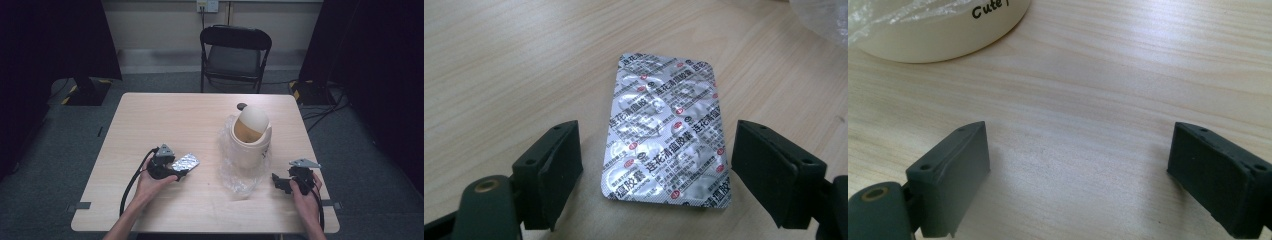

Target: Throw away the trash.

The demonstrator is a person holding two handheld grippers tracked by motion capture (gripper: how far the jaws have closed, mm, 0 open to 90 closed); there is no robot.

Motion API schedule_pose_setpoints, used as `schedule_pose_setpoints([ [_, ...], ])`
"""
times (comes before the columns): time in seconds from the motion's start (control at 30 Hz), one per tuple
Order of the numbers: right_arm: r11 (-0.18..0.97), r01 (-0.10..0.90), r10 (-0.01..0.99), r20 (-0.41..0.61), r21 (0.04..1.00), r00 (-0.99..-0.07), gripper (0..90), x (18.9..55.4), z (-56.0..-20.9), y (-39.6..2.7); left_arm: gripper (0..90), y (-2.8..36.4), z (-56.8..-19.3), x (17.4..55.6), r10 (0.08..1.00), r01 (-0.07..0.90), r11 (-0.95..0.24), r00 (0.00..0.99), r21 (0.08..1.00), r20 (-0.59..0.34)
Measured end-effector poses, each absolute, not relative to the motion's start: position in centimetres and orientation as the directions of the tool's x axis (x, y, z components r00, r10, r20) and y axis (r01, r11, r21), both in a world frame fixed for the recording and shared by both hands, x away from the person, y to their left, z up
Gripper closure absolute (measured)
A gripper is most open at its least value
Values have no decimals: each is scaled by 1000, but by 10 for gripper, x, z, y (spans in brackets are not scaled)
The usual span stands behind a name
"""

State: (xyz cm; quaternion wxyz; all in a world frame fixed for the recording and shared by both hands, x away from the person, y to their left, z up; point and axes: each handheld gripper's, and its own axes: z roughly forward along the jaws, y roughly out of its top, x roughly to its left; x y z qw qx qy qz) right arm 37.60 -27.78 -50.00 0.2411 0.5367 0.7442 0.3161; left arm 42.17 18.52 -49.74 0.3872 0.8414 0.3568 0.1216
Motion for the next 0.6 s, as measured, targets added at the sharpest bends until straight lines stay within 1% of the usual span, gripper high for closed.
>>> schedule_pose_setpoints([
  [0.03, 224, 646, 951, -20, 729, -308, 89, 376, -500, -278, 197, 185, -497, 422, 691, 496, -458, 721, 738, -56],
  [0.07, 224, 647, 951, -19, 729, -308, 89, 376, -500, -278, 197, 184, -498, 421, 694, 501, -445, 717, 742, -68],
  [0.1, 224, 646, 951, -20, 729, -308, 89, 376, -500, -278, 198, 184, -497, 422, 692, 492, -467, 721, 735, -43],
  [0.17, 224, 646, 951, -20, 729, -308, 89, 376, -500, -278, 199, 181, -499, 420, 694, 484, -461, 719, 744, -37],
  [0.2, 225, 646, 951, -20, 729, -308, 89, 376, -500, -278, 201, 178, -499, 419, 691, 465, -488, 723, 738, 1],
  [0.23, 224, 646, 951, -20, 729, -308, 88, 376, -500, -278, 215, 176, -499, 418, 688, 457, -490, 726, 743, 7],
  [0.3, 224, 646, 951, -20, 729, -308, 89, 376, -500, -278, 266, 175, -499, 417, 671, 441, -497, 741, 747, 9],
  [0.4, 224, 646, 951, -20, 729, -308, 89, 376, -500, -278, 331, 174, -499, 415, 675, 445, -486, 738, 753, -1],
  [0.6, 224, 646, 951, -20, 729, -308, 89, 376, -500, -278, 341, 173, -499, 415, 673, 444, -487, 740, 752, -2],
])
